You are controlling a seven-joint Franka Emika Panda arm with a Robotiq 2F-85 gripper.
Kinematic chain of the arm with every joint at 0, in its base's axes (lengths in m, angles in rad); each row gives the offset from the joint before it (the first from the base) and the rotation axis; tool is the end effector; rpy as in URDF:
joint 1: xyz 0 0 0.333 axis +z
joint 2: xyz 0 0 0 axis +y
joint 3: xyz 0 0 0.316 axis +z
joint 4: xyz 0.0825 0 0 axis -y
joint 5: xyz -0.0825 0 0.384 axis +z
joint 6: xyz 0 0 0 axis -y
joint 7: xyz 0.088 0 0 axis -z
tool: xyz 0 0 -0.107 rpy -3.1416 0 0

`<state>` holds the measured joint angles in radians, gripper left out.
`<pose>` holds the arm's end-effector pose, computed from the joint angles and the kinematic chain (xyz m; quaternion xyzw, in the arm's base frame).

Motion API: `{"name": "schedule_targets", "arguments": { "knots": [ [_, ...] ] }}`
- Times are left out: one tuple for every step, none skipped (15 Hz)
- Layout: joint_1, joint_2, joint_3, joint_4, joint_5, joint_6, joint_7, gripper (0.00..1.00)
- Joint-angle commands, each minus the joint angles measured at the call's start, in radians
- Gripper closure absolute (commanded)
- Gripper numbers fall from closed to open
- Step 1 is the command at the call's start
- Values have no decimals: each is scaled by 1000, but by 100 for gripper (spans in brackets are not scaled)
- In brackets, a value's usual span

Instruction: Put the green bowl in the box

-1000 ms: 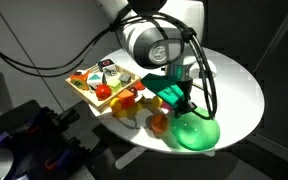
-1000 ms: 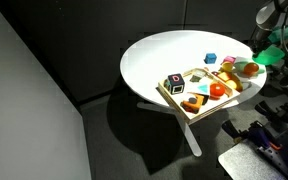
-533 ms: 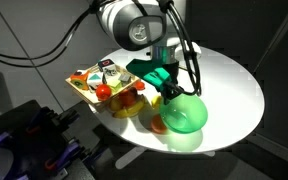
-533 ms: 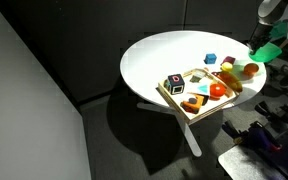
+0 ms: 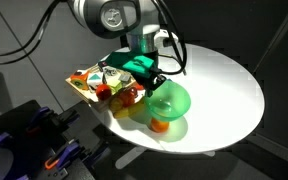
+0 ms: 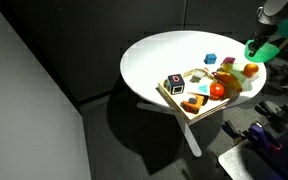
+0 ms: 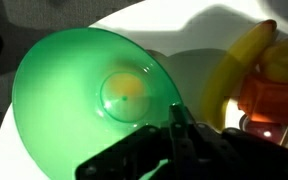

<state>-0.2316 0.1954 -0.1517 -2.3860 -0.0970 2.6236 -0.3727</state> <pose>0.4722 -0.1893 0.2433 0.9983 0.0380 0.0055 0.0447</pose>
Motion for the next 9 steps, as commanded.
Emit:
{"name": "schedule_targets", "arguments": {
  "knots": [
    [14, -83, -5, -74, -78, 5, -51, 98],
    [20, -94, -11, -88, -106, 27, -40, 98],
    [20, -103, -12, -96, -123, 35, -39, 98],
    [20, -111, -13, -105, -137, 49, -37, 98],
    [19, -119, -12, -112, -141, 56, -40, 98],
    [18, -126, -11, -117, -137, 57, -43, 98],
    [17, -131, -10, -120, -131, 60, -45, 98],
    [17, -136, -9, -122, -122, 56, -49, 98],
    [17, -139, -8, -123, -113, 51, -53, 99]
  ]
}}
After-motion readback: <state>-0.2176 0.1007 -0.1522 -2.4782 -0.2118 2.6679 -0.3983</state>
